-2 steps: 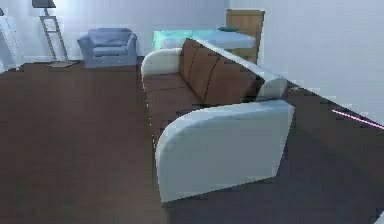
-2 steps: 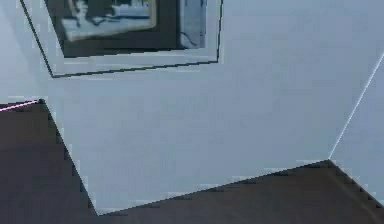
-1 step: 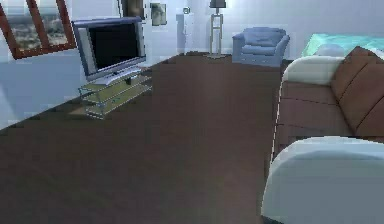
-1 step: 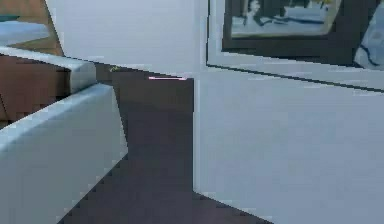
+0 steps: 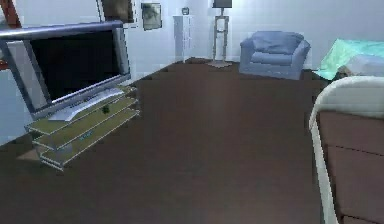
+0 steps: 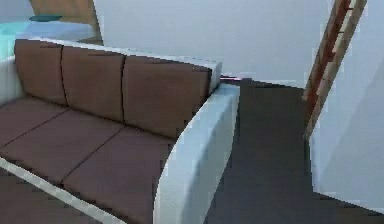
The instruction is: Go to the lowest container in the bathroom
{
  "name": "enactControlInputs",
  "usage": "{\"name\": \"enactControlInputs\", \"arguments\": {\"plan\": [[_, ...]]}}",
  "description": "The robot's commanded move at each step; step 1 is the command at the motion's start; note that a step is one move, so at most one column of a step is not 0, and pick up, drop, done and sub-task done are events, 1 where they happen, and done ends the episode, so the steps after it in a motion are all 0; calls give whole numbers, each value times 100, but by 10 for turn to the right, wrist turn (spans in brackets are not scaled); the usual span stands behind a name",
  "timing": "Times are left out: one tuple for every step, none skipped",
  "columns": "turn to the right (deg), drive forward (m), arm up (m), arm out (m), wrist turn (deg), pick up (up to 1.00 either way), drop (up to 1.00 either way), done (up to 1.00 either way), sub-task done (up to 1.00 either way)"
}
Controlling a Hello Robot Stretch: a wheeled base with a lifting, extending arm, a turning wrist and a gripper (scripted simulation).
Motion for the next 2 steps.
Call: {"name": "enactControlInputs", "arguments": {"plan": [[210, 0, 0, 0, 0, 0, 0, 0, 0], [0, 100, 0, 0, 0, 0, 0, 0, 0]]}}
